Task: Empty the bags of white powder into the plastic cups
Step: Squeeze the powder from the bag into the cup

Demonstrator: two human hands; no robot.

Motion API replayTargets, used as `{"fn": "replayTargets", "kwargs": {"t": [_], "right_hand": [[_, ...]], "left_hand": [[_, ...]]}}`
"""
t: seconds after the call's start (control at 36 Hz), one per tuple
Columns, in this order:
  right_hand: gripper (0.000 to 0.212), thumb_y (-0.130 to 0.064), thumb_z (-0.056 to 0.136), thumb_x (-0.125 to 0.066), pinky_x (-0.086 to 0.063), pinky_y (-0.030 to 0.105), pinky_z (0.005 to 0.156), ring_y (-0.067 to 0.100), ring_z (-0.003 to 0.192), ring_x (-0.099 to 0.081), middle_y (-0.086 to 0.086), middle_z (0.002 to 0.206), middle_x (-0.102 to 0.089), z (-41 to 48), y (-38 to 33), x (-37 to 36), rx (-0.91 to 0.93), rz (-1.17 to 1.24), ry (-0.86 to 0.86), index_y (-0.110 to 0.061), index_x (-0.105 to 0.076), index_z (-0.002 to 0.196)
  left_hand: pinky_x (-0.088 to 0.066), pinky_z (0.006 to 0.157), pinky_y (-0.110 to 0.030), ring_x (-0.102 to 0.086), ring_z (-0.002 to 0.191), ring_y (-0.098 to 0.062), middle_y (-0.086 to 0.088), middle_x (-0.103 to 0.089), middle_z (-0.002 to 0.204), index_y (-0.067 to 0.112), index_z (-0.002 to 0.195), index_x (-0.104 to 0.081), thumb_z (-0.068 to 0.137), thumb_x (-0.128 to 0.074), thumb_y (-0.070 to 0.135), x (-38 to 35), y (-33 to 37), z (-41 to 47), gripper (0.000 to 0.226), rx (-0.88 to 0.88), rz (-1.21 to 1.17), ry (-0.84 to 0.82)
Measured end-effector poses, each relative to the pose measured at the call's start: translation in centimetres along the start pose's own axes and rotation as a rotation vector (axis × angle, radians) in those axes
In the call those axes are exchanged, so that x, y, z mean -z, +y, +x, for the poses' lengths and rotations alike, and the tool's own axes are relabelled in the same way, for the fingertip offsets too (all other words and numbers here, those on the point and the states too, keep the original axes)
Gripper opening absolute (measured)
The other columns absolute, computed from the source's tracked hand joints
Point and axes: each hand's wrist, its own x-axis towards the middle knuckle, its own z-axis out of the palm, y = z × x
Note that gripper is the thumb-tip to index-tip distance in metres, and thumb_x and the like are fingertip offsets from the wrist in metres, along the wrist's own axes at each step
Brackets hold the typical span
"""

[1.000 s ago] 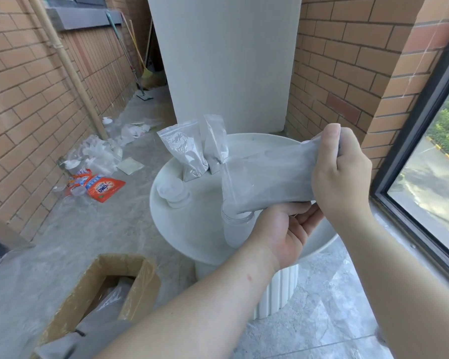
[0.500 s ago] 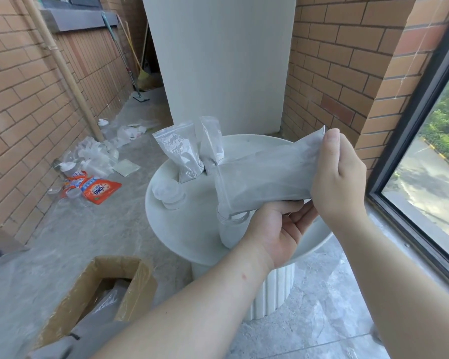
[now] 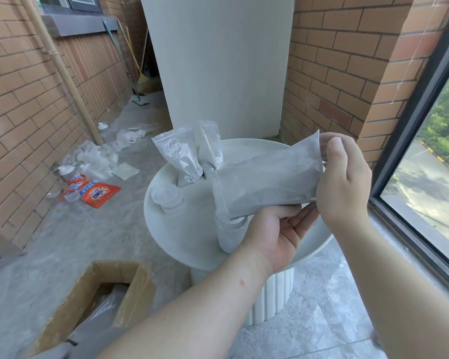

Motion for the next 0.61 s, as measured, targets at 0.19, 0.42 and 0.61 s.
{"fn": "replayTargets", "kwargs": {"t": [0.19, 0.42, 0.61], "right_hand": [[0.025, -0.03, 0.099, -0.042, -0.041, 0.017, 0.075, -0.006, 0.087, -0.056, -0.019, 0.088, -0.065, -0.19, -0.14, 0.21, -0.025, -0.003, -0.07, -0.026, -0.066, 0.095], [0.015, -0.025, 0.101, -0.052, -0.046, 0.027, 0.08, 0.006, 0.085, -0.058, -0.019, 0.083, -0.062, -0.1, 0.11, -0.28, 0.017, -0.078, -0.061, -0.027, -0.06, 0.089], [0.017, -0.025, 0.104, -0.049, -0.04, 0.021, 0.073, 0.002, 0.076, -0.052, -0.018, 0.078, -0.057, 0.04, -0.4, -0.48, 0.063, -0.1, -0.074, -0.023, -0.059, 0.09]], "left_hand": [[-0.061, 0.075, -0.033, -0.074, 0.087, -0.028, -0.017, -0.073, 0.1, -0.005, 0.104, -0.069, 0.089, -0.044, -0.017, -0.14, 0.03, -0.25, 0.032, 0.0, -0.008, 0.002], [-0.061, 0.077, -0.034, -0.074, 0.085, -0.027, -0.016, -0.074, 0.097, -0.003, 0.099, -0.07, 0.09, -0.042, -0.017, -0.28, 0.16, -0.5, 0.032, 0.001, 0.006, 0.01], [-0.061, 0.071, -0.031, -0.075, 0.084, -0.025, -0.015, -0.075, 0.096, -0.002, 0.092, -0.074, 0.09, -0.043, -0.017, -0.33, 0.26, -0.56, 0.034, 0.008, 0.008, 0.024]]}}
